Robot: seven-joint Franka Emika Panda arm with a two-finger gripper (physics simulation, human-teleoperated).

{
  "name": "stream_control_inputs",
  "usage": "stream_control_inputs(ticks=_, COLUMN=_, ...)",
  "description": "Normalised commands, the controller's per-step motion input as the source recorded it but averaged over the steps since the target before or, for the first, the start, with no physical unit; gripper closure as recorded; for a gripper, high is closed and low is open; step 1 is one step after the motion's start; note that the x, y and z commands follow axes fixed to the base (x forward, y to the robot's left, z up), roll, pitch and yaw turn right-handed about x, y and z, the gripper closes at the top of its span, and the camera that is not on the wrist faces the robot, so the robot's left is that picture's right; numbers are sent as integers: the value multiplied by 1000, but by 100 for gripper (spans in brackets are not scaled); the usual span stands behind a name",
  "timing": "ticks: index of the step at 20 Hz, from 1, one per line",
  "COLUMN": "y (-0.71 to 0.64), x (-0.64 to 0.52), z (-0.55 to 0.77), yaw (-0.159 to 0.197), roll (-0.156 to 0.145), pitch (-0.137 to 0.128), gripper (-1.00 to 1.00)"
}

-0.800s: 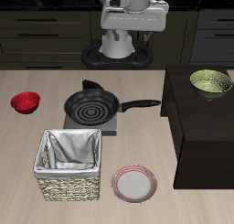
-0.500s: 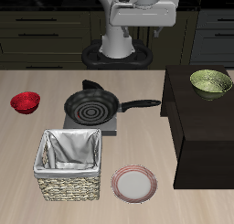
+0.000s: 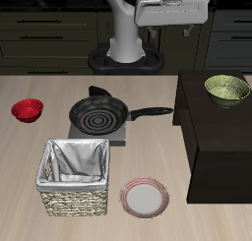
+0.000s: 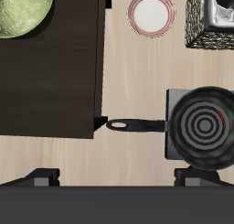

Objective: Place the green bowl in the basket

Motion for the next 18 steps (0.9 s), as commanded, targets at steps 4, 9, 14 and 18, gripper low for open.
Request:
stream_control_inputs(ticks=4, y=266, x=62, z=122, yaw=13, roll=25, pitch=-11, gripper=-100)
stream_control_inputs(ticks=9, y=225, x=56, z=191, yaw=10, roll=18, pitch=-27, gripper=-100)
stream_control_inputs(ticks=14, y=184, x=168, z=164, yaw=-4, roll=6, pitch=-2, gripper=-100)
stream_control_inputs(ticks=18, y=111, x=215, z=8, yaw=10, roll=-5, pitch=12, gripper=-100)
